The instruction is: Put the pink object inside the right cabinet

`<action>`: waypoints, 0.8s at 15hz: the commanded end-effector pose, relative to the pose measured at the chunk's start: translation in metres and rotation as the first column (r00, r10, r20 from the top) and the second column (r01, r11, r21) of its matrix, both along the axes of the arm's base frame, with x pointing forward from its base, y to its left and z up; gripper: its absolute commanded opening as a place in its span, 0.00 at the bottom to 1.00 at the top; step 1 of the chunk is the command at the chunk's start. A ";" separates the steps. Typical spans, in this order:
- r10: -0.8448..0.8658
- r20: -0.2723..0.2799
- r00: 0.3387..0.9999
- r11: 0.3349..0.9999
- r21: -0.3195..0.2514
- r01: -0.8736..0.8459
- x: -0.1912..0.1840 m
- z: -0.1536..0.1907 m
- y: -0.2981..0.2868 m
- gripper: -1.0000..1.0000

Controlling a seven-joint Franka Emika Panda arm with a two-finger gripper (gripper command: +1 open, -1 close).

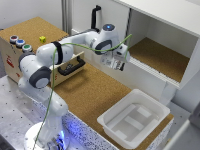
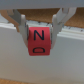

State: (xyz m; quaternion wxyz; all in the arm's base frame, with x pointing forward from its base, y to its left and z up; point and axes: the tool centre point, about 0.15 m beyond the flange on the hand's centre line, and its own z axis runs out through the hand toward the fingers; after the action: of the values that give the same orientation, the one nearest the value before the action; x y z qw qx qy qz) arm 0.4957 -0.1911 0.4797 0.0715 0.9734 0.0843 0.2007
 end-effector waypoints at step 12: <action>-0.021 -0.072 0.997 0.992 0.124 0.030 0.193 -0.004 -0.059 0.00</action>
State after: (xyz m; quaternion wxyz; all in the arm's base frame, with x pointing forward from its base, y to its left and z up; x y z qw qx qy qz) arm 0.6378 -0.2306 0.4702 0.0642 0.9731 0.0635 0.2121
